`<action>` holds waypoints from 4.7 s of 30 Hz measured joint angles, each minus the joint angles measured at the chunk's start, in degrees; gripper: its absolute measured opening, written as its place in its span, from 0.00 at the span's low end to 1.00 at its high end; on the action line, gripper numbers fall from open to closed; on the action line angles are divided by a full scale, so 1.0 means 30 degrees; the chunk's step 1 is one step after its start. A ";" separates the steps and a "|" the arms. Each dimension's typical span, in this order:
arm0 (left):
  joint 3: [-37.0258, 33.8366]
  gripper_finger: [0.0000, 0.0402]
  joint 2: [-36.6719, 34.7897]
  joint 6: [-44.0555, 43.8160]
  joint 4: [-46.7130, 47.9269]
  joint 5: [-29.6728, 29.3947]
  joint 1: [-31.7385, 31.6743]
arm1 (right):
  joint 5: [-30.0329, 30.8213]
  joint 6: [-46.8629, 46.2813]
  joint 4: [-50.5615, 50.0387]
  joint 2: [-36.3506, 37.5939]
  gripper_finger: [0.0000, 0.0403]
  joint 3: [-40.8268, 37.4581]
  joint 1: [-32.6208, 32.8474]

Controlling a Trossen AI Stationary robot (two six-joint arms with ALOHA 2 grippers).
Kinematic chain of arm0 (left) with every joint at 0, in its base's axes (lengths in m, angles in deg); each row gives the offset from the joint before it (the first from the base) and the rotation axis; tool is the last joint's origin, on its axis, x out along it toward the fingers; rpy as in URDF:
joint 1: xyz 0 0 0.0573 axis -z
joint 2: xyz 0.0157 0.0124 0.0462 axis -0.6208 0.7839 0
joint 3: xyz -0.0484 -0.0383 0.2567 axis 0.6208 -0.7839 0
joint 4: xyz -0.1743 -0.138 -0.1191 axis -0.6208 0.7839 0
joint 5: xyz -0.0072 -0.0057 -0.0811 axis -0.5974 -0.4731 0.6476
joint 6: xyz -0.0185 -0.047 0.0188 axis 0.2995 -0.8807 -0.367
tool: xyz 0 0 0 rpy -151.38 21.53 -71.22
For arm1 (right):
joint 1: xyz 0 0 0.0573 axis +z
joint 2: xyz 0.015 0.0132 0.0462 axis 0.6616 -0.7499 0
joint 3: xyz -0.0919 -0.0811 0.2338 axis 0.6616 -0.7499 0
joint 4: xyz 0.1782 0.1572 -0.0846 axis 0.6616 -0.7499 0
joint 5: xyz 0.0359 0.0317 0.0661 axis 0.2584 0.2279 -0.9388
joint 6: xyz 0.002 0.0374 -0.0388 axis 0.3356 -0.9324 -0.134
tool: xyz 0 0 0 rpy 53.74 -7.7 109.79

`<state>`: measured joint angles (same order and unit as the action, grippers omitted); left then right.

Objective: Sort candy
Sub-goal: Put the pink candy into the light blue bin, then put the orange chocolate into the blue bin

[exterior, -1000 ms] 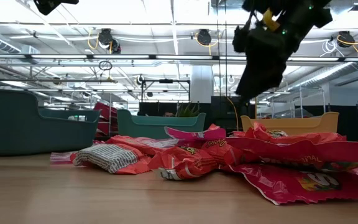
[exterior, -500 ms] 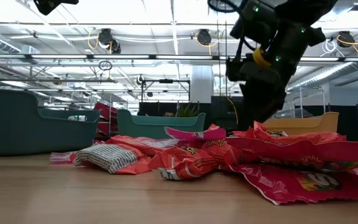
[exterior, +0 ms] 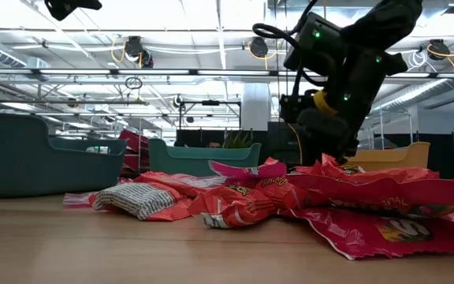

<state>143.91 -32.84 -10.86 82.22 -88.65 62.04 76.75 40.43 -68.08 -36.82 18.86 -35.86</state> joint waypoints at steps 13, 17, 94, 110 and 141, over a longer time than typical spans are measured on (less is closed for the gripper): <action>0.0000 0.24 0.0073 0.0000 -0.0013 0.0015 0.0000 | -0.0398 -0.0116 -0.1561 0.3290 0.07 -0.0109 -0.0299; 0.0000 0.24 0.0073 0.0000 -0.0020 0.0022 -0.0007 | -0.0369 -0.0115 -0.2334 0.5180 0.05 0.0088 -0.0511; 0.0000 0.24 0.0081 -0.0015 -0.0042 -0.0525 -0.0007 | -0.2812 0.7043 -1.1246 -0.0904 0.35 1.6356 -0.3235; 0.0119 0.24 0.4399 -0.1013 -0.1945 0.0153 0.0000 | -0.1753 0.3928 -0.7977 0.3806 0.35 0.8851 -0.0576; 0.7395 0.24 1.4340 0.1549 -0.4623 0.0099 -0.2042 | 0.2338 -0.6131 -0.8335 1.2983 0.35 -0.0758 0.8580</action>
<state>166.09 10.18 -6.22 68.35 -88.35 55.91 83.76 22.04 -93.09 2.13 16.59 -10.12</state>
